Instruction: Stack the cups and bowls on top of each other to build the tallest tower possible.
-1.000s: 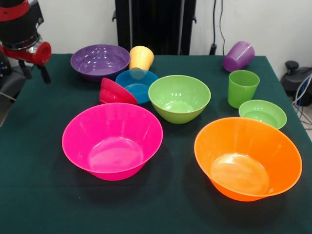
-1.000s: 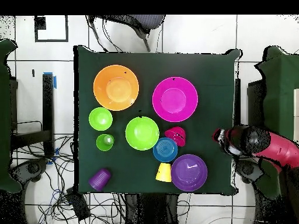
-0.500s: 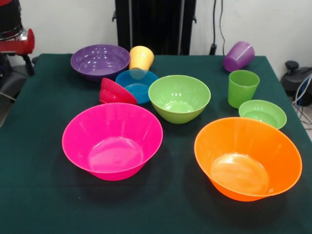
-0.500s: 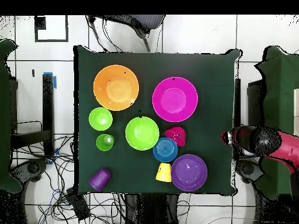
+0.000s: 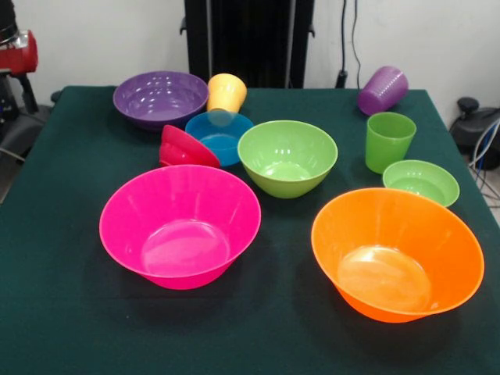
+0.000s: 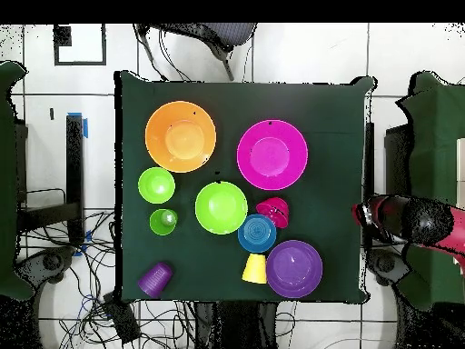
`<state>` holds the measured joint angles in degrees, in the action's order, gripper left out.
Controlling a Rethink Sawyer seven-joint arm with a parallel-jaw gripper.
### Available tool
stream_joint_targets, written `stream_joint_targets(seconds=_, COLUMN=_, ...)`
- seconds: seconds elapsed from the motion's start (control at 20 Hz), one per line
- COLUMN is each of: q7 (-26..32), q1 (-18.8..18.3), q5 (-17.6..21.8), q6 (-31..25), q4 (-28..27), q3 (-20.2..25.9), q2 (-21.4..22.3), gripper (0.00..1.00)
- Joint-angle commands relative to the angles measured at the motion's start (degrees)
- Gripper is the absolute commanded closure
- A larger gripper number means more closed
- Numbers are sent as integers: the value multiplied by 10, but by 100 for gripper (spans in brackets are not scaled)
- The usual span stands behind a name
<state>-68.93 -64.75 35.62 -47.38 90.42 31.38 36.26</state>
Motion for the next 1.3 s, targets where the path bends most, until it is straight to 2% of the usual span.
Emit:
stream_joint_targets(seconds=0.05, q7=210, q1=24, q5=59, q6=-69, q4=57, q3=34, q2=16, gripper=0)
stream_joint_targets(seconds=0.3, q7=238, q1=12, q5=60, q6=-71, q4=91, q3=57, q2=16, gripper=0)
stream_joint_targets(seconds=0.45, q7=305, q1=-11, q5=75, q6=-35, q4=111, q3=102, q2=5, gripper=0)
stream_joint_targets(seconds=0.55, q7=330, q1=-23, q5=78, q6=-24, q4=124, q3=127, q2=-4, gripper=0)
stream_joint_targets(seconds=0.85, q7=329, q1=-34, q5=70, q6=-27, q4=147, q3=154, q2=-12, gripper=0)
stream_joint_targets(seconds=1.0, q7=352, q1=-34, q5=76, q6=-29, q4=156, q3=165, q2=-11, gripper=0)
stream_joint_targets(seconds=1.15, q7=403, q1=-44, q5=86, q6=-33, q4=165, q3=181, q2=-19, gripper=0)
stream_joint_targets(seconds=1.25, q7=499, q1=-50, q5=109, q6=-46, q4=163, q3=207, q2=-35, gripper=0)
stream_joint_targets(seconds=1.3, q7=515, q1=-46, q5=119, q6=-50, q4=159, q3=206, q2=-33, gripper=0)
